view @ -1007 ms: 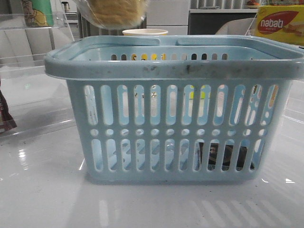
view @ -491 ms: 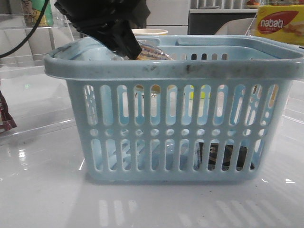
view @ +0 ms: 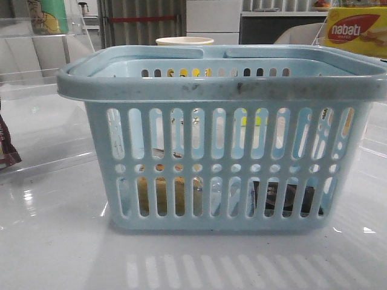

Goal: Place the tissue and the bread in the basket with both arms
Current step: 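Open the left gripper and withdraw it upward from the basket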

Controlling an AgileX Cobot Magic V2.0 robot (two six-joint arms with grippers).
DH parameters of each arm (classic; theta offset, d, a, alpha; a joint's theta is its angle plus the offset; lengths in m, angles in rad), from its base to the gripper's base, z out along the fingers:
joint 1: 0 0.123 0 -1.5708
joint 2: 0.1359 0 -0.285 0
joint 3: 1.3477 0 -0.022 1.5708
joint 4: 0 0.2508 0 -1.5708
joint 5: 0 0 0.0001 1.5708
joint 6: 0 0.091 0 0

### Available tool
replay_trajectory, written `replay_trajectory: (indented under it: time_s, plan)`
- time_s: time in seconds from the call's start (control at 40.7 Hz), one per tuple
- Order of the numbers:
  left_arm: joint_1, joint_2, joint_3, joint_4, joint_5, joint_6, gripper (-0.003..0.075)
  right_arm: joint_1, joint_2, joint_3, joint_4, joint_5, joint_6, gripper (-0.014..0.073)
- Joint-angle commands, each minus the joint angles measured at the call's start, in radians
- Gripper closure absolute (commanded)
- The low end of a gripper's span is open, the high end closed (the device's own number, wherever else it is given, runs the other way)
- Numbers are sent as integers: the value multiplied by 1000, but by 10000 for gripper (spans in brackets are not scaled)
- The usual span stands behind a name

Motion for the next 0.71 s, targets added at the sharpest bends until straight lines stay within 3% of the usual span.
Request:
replay_trajectory:
  time_s: [0.0, 0.246, 0.417, 0.688]
  plan:
    - [-9, -130, 2, -14, -18, -1, 360, 0, -17, -26, 33, -44, -9, 43]
    - [-9, -411, 207, -14, -16, -1, 360, 0, -17, -26, 45, -41, -9, 43]
    - [-9, -550, 321, -12, -16, -1, 360, -1, -18, -20, -43, -48, 17, 43]
    - [-9, -619, 377, -10, -8, -1, 360, -8, -132, 121, -86, -123, 62, 43]
